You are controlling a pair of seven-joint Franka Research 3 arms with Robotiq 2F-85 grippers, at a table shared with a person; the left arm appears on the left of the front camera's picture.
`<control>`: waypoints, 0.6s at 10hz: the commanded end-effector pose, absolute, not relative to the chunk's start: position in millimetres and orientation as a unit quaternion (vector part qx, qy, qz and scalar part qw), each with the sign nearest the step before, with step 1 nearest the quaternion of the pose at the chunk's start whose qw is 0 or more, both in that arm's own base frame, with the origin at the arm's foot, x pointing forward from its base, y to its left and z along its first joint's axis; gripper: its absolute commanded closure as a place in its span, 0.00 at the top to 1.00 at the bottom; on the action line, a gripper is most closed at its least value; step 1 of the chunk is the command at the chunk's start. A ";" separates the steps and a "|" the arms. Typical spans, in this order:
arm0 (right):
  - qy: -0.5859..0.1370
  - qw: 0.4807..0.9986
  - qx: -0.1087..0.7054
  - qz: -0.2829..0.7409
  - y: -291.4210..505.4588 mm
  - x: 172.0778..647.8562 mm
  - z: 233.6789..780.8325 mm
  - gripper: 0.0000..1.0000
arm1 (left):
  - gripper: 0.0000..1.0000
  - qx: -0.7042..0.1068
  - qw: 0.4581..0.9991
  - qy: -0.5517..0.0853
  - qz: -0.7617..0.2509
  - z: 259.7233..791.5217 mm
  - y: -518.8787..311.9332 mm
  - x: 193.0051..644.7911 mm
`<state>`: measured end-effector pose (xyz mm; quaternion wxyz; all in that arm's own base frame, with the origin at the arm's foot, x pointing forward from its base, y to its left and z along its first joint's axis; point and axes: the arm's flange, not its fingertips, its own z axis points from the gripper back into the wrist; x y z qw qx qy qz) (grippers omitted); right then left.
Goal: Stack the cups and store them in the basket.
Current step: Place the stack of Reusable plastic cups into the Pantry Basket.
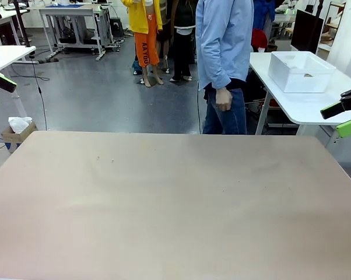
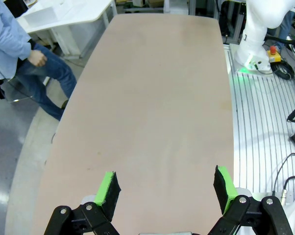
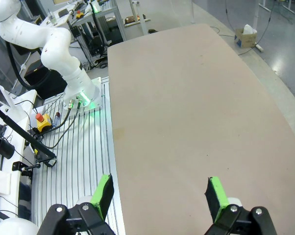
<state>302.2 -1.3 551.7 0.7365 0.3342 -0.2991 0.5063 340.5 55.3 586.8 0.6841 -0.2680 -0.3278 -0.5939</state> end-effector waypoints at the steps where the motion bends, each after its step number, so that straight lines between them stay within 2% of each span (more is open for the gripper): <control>1: -0.309 0.726 0.339 0.512 -2.5 303.2 553.2 1.00 | 1.00 -0.272 0.681 -0.332 -0.593 589.6 54.1 340.6; 6: -0.309 0.726 0.339 0.512 -2.5 303.2 553.2 1.00 | 1.00 -0.272 0.681 -0.332 -0.593 589.6 54.1 340.6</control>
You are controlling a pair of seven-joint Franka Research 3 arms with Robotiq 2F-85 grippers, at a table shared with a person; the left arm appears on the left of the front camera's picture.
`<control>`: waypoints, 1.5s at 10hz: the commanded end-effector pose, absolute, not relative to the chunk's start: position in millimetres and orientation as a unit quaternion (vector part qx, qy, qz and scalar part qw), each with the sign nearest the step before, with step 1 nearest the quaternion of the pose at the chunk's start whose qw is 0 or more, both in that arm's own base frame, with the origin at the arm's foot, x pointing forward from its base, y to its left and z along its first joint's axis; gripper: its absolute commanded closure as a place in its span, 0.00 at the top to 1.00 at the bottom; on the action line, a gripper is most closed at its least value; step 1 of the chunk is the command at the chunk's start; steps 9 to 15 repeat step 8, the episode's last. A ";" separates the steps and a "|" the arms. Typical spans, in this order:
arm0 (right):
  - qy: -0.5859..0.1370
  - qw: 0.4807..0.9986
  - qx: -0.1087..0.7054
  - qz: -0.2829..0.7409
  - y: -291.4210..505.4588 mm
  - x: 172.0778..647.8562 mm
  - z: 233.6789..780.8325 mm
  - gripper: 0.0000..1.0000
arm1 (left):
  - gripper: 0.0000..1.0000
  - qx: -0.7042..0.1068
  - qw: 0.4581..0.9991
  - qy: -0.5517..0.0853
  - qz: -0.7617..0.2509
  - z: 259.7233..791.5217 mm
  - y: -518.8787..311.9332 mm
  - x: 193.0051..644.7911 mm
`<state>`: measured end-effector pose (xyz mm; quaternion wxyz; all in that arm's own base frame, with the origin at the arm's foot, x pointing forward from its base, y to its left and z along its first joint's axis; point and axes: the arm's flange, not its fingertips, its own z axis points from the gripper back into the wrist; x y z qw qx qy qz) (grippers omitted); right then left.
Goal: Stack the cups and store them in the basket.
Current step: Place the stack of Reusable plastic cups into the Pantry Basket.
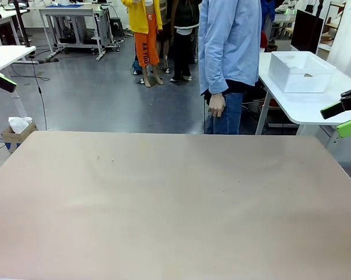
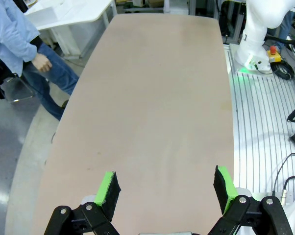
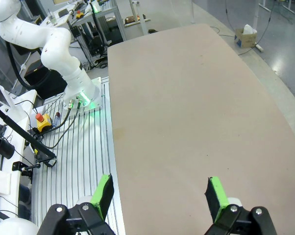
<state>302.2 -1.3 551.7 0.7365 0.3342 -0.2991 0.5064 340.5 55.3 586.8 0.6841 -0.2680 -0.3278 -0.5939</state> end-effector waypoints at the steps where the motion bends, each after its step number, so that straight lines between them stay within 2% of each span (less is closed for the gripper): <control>1: -0.309 0.726 0.339 0.512 -2.5 303.2 553.2 1.00 | 1.00 -0.272 0.681 -0.332 -0.593 589.6 54.1 340.6; 15: -0.309 0.726 0.339 0.512 -2.5 303.2 553.2 1.00 | 1.00 -0.272 0.681 -0.332 -0.593 589.6 54.1 340.6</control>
